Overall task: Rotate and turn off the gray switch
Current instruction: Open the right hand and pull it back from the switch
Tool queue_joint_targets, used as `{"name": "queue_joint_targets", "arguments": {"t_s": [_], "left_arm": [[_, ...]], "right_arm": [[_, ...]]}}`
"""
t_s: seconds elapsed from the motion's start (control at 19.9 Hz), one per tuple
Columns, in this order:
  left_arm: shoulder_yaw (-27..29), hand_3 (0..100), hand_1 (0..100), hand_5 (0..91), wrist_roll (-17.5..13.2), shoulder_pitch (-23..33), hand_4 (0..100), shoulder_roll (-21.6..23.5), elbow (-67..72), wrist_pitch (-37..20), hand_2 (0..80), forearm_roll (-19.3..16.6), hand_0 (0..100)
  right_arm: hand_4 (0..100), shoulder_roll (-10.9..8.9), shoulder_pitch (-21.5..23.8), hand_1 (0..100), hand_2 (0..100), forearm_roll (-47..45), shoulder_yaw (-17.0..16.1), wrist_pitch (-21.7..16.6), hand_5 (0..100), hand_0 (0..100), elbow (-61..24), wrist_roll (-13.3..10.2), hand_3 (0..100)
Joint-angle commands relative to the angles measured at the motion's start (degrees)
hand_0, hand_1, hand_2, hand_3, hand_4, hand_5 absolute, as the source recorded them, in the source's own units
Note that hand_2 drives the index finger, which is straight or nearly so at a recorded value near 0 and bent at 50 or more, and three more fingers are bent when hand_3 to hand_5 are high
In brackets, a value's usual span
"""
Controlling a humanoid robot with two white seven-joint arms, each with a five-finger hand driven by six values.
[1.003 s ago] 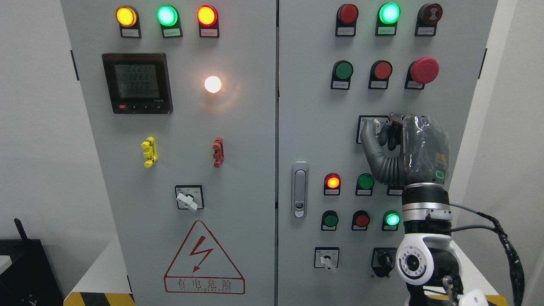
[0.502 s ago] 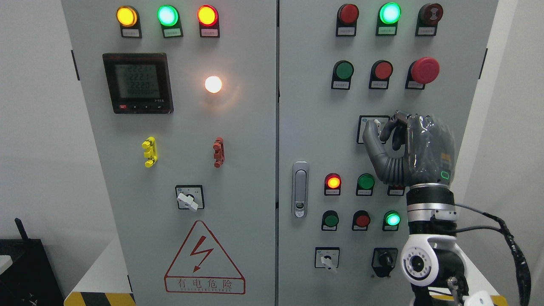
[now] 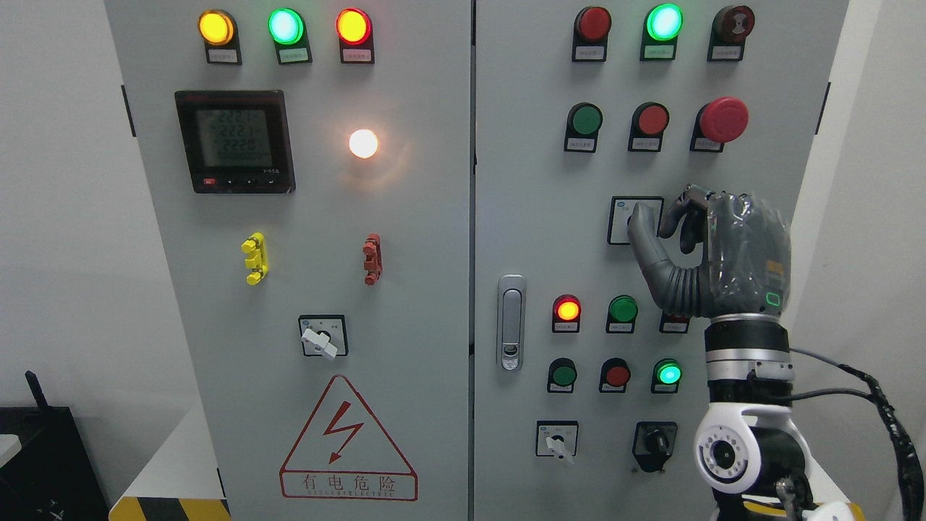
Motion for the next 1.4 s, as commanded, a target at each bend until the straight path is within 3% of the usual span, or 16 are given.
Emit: {"name": "queue_joint_targets", "arguments": {"t_s": [0.0,0.15,0.35,0.45,0.5,0.65,0.7,0.8,0.85,0.95,1.15,1.35], "left_arm": [[1.8,0,39,0.0,0.0,0.0,0,0.0,0.0,0.0,0.0,0.0,12],[1.8,0,39,0.0,0.0,0.0,0,0.0,0.0,0.0,0.0,0.0,12],[1.8,0,39,0.0,0.0,0.0,0,0.0,0.0,0.0,0.0,0.0,12],[1.8,0,39,0.0,0.0,0.0,0,0.0,0.0,0.0,0.0,0.0,12],[1.8,0,39,0.0,0.0,0.0,0,0.0,0.0,0.0,0.0,0.0,12],[1.8,0,39,0.0,0.0,0.0,0,0.0,0.0,0.0,0.0,0.0,12],[1.8,0,39,0.0,0.0,0.0,0,0.0,0.0,0.0,0.0,0.0,12],[1.8,0,39,0.0,0.0,0.0,0,0.0,0.0,0.0,0.0,0.0,12],[1.8,0,39,0.0,0.0,0.0,0,0.0,0.0,0.0,0.0,0.0,12],[1.8,0,39,0.0,0.0,0.0,0,0.0,0.0,0.0,0.0,0.0,12],[1.8,0,39,0.0,0.0,0.0,0,0.0,0.0,0.0,0.0,0.0,12],[1.8,0,39,0.0,0.0,0.0,0,0.0,0.0,0.0,0.0,0.0,12]], "right_arm": [[90,-0.78,2.4,34,74,0.0,-0.8,-2.7,100,53,-4.5,-1.6,98],[90,-0.87,5.1,32,71,-0.2,-2.4,-7.0,100,53,-6.6,-2.9,97],[89,-0.95,9.4,29,60,-0.4,-5.0,-14.6,96,52,-7.5,-7.0,92],[83,-0.96,11.6,29,54,-0.4,-5.9,-18.6,77,51,-7.5,-7.4,89],[71,-0.96,12.6,29,50,-0.5,-6.7,-20.7,61,50,-7.6,-7.5,85],[41,-0.96,14.6,24,41,-0.6,-9.3,-26.4,27,50,-7.8,-7.2,59],[29,-0.96,15.1,22,35,-0.6,-9.6,-27.1,17,49,-7.8,-6.9,45],[13,-1.91,16.1,19,28,-0.6,-10.2,-27.4,3,48,-8.7,-6.1,29],[3,-3.05,17.1,17,22,-0.7,-10.7,-27.4,0,43,-9.1,-5.5,18],[0,-5.08,18.2,20,13,-2.5,-11.3,-27.4,0,29,-9.2,-4.5,9],[0,-7.02,18.9,19,10,-5.9,-12.1,-27.2,0,14,-9.2,-4.0,5],[0,-7.72,19.1,19,7,-5.9,-13.3,-27.2,0,10,-9.2,-4.0,4]]}}
